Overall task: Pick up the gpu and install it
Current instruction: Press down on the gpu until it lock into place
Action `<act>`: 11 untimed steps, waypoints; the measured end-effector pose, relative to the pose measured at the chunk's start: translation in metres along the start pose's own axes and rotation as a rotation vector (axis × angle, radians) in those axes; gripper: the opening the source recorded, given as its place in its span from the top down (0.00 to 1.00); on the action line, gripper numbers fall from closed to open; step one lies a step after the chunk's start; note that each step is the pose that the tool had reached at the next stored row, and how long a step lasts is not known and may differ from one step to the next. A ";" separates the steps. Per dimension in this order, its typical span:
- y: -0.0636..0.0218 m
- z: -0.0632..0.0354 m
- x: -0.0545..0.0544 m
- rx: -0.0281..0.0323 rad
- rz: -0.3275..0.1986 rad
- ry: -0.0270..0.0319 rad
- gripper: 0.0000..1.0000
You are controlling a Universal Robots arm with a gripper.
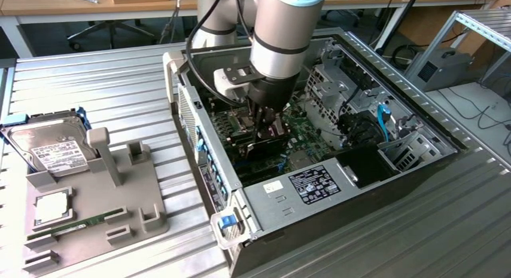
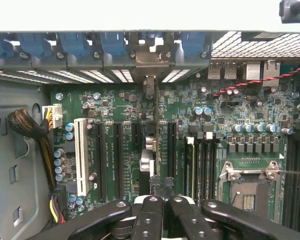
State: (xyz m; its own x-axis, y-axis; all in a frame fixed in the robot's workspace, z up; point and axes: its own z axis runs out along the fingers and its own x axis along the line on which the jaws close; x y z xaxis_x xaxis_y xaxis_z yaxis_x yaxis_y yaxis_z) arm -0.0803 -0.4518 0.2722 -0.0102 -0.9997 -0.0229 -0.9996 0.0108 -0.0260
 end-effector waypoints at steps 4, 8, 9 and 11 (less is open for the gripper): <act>-0.0002 -0.0109 0.000 -0.0010 0.000 0.0022 0.89; -0.0006 -0.0264 0.000 -0.0011 0.000 0.0025 0.89; -0.0008 -0.0302 -0.001 -0.0010 0.000 0.0024 0.89; -0.0010 -0.0393 -0.001 -0.0010 0.000 0.0025 0.89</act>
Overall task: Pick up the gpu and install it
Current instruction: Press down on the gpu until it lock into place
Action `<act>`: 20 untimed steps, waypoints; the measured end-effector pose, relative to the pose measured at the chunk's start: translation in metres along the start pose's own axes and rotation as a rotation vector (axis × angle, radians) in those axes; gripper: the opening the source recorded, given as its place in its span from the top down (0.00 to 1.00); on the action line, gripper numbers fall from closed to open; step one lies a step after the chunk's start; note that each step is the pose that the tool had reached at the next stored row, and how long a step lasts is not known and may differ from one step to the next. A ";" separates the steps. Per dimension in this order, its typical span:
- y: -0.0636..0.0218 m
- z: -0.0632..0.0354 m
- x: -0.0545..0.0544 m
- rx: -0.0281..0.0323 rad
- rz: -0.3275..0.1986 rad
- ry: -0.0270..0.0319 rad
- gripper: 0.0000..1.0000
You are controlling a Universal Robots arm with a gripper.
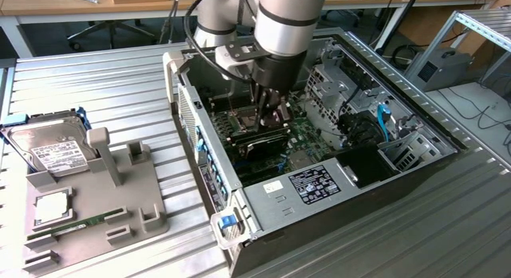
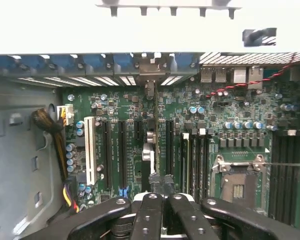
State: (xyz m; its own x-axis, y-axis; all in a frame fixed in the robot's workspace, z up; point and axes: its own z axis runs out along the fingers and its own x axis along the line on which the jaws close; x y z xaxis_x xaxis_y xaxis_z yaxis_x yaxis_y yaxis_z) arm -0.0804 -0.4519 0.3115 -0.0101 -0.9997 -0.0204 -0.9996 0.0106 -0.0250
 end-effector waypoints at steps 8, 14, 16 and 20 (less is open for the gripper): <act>-0.0005 -0.0186 0.000 0.0000 0.000 0.0000 0.89; -0.0135 -0.0183 -0.001 -0.0001 0.000 0.0002 0.89; -0.0165 -0.0182 0.000 -0.0001 0.000 0.0002 0.89; -0.0168 -0.0182 -0.001 -0.0001 0.000 0.0002 0.89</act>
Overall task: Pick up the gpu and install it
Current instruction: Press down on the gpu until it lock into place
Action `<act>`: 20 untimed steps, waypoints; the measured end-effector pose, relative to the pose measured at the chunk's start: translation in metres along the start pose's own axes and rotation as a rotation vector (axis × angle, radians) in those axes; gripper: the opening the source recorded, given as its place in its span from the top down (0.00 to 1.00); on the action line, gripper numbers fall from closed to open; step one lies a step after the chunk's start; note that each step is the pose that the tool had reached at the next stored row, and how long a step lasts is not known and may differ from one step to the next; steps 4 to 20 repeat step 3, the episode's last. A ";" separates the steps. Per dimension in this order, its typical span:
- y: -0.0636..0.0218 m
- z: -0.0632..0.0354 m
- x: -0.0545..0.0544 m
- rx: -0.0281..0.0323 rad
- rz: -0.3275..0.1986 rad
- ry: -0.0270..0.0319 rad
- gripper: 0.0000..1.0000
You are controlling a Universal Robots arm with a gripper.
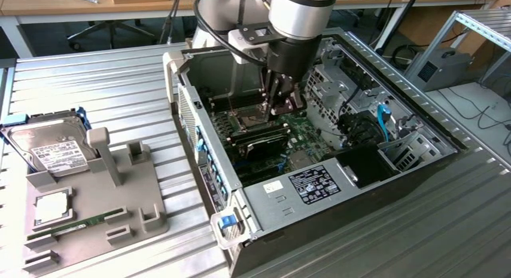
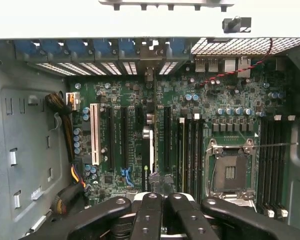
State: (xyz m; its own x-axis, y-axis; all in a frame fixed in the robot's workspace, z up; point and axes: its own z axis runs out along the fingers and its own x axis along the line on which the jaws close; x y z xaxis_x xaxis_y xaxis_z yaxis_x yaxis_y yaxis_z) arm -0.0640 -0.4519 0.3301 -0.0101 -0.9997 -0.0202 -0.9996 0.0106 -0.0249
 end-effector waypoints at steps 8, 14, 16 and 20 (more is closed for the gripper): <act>0.0000 0.0000 0.000 0.0000 0.000 0.0000 0.89; 0.0000 0.0000 0.000 0.0000 0.000 0.0000 0.89; 0.0000 0.0000 0.000 0.0000 0.000 0.0000 0.89; 0.0000 0.0000 0.000 0.0000 0.000 0.0000 0.89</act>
